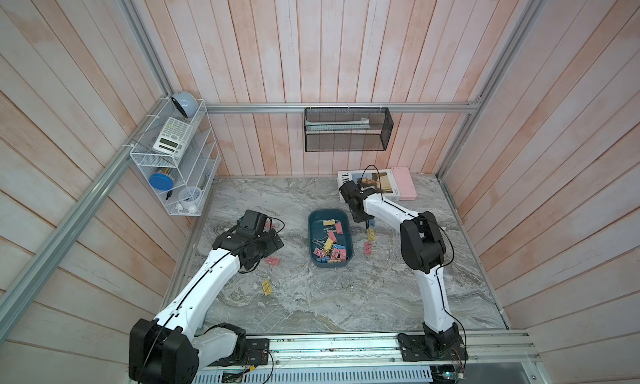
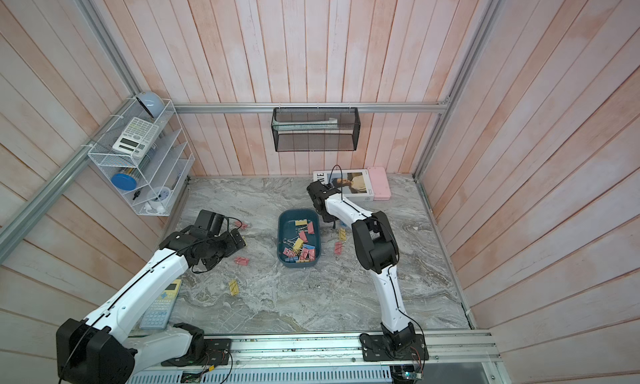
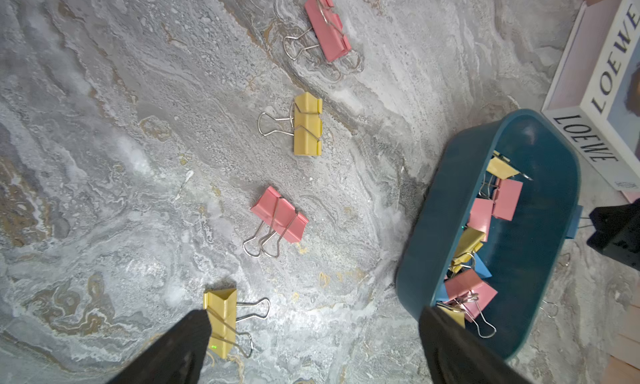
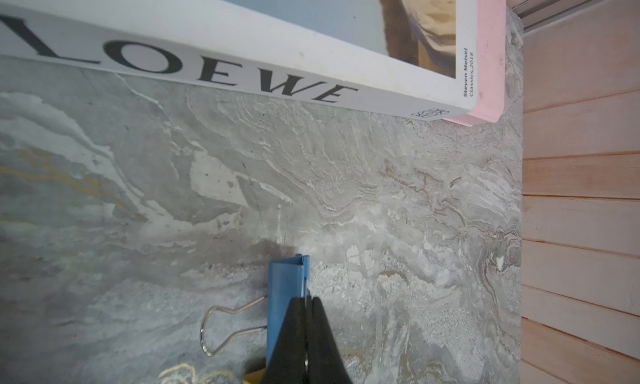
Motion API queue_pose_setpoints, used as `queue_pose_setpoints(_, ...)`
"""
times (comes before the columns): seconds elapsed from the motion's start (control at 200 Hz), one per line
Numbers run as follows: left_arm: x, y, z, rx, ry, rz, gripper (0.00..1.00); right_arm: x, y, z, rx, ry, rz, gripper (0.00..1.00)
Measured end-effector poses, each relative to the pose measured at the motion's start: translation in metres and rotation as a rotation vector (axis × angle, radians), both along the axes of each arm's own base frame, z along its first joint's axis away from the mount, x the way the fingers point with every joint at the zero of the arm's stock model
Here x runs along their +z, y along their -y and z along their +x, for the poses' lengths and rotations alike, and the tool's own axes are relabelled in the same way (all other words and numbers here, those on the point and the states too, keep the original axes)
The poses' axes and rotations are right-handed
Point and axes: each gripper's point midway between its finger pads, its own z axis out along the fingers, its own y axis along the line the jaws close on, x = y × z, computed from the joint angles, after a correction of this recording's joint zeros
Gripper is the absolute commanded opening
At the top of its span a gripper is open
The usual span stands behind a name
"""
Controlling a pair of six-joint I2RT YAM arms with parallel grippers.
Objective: Take out the binder clips from the storage box
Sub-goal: Place the binder clip at the center of the board.
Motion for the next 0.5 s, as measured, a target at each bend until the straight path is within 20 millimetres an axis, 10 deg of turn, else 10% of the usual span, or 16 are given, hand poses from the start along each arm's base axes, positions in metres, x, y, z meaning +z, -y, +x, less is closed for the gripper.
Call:
queue_pose_setpoints(0.23,-0.003,0.008,0.004,-0.013,-0.007,-0.032,1.00,0.000,-0.003,0.001,-0.005,0.004,0.017,0.45)
queue_pose_setpoints(0.5,-0.013,0.022,0.014,-0.032,-0.026,-0.073,1.00,0.045,-0.040,-0.028,0.167,0.028,0.176,0.47)
